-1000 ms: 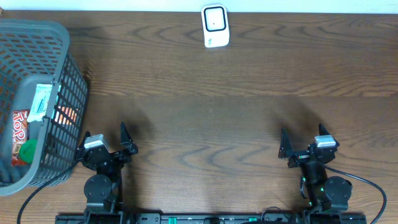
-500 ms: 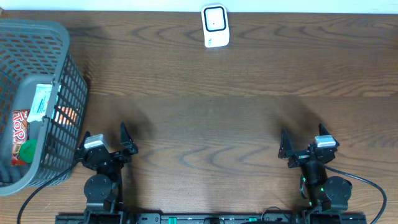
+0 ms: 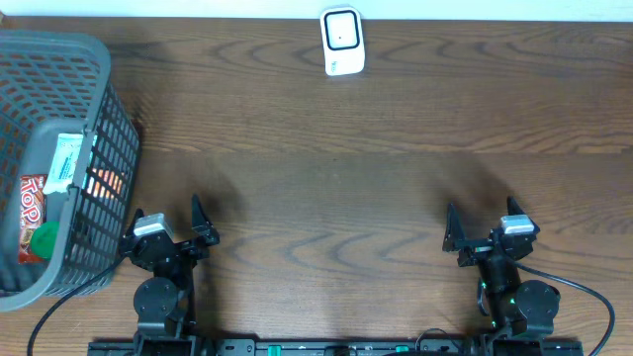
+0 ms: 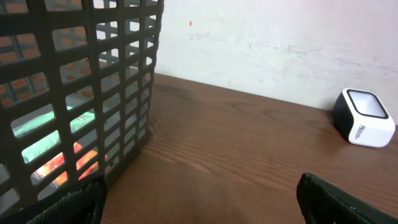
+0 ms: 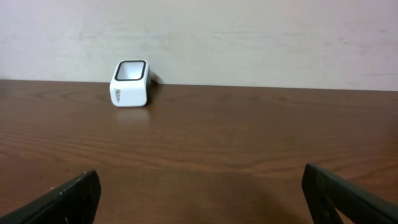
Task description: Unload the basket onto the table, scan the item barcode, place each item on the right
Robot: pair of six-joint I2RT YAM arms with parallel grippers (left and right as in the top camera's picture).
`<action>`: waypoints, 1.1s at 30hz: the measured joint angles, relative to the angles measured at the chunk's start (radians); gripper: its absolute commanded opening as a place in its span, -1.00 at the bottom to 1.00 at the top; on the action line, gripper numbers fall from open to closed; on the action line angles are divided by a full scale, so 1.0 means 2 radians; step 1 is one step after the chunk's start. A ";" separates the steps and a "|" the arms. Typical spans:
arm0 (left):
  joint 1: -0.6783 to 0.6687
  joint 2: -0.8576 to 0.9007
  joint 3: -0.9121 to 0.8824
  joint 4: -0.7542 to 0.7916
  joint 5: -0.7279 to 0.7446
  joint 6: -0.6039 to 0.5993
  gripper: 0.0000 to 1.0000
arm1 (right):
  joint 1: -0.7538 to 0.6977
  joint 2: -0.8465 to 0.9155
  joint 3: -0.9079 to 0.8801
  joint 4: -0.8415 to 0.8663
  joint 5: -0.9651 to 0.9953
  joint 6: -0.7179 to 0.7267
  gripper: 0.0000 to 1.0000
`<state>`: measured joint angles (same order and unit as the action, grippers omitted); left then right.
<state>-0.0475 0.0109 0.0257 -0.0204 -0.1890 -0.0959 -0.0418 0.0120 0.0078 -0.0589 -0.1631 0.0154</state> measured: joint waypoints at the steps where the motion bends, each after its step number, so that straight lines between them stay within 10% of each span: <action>1: 0.000 0.000 0.000 0.000 0.000 0.000 0.96 | 0.000 0.000 0.000 0.000 0.000 0.000 0.99; 22: 0.000 0.000 0.004 -0.007 0.004 0.000 0.96 | 0.000 0.000 0.000 0.000 0.000 0.000 0.99; 33: 0.000 0.068 0.073 -0.022 0.174 0.004 0.96 | 0.000 0.000 0.000 0.000 0.000 0.000 0.99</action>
<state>-0.0467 0.1478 0.1719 -0.0643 0.1596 -0.0875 -0.0418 0.0120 0.0078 -0.0589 -0.1631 0.0154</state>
